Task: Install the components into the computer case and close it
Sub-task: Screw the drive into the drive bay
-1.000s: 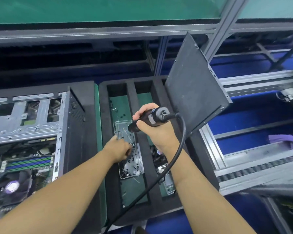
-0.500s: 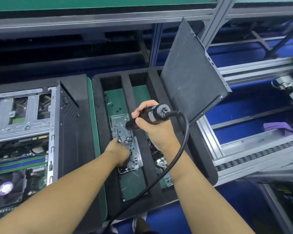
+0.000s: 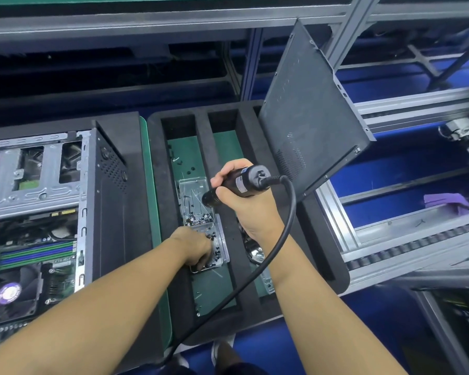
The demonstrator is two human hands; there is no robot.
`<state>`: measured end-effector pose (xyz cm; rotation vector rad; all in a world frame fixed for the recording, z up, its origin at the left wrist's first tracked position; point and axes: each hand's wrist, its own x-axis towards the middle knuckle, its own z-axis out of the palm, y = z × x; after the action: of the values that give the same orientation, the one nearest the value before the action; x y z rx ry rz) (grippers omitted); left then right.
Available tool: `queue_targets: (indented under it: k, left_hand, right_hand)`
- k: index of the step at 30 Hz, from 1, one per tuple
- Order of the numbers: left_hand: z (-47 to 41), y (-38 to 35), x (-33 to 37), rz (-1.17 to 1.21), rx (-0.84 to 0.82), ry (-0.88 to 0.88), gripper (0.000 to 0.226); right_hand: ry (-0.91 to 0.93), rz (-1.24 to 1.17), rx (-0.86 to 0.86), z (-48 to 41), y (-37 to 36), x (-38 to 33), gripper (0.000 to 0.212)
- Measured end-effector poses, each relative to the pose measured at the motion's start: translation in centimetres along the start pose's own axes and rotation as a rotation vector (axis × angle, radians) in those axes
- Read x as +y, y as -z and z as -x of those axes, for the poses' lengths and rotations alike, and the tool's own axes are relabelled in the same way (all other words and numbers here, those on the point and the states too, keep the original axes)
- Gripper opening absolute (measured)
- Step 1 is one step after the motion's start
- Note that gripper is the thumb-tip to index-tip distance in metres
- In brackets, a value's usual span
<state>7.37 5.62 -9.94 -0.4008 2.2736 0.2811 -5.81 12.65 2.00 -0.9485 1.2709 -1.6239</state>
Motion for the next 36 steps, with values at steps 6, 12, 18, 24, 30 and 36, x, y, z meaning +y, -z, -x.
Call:
queue_targets:
  k: [6,12,18,24,30,36]
  left_hand:
    - [-0.5,-0.8,0.3,-0.174,-0.018,0.019,0.034]
    - [-1.0,-1.3,-0.3,-0.125,0.191,0.1,0.027]
    - [-1.2,-1.3,0.3,-0.082,0.196,0.153,0.025]
    - [-1.7,-1.2,1.5,0.005,0.213,0.244,0.024]
    - [-2.2,-1.6,2.3,0.036,0.217,0.23,0.005]
    - [-2.1,-1.9,2.2,-0.073,0.233,0.196,0.01]
  right_hand:
    - [-0.015,0.039,-0.013,0.1,0.0,0.4,0.034]
    - [-0.031,0.024,-0.024,0.5,0.1,0.8,0.033]
    - [-0.021,0.006,-0.045,0.5,0.2,0.9,0.034]
    - [-0.028,0.011,-0.054,0.9,0.6,1.2,0.036]
    - [-0.024,0.053,-0.052,1.2,1.1,1.2,0.036]
    - [-0.03,0.059,-0.041,1.4,1.6,1.4,0.033]
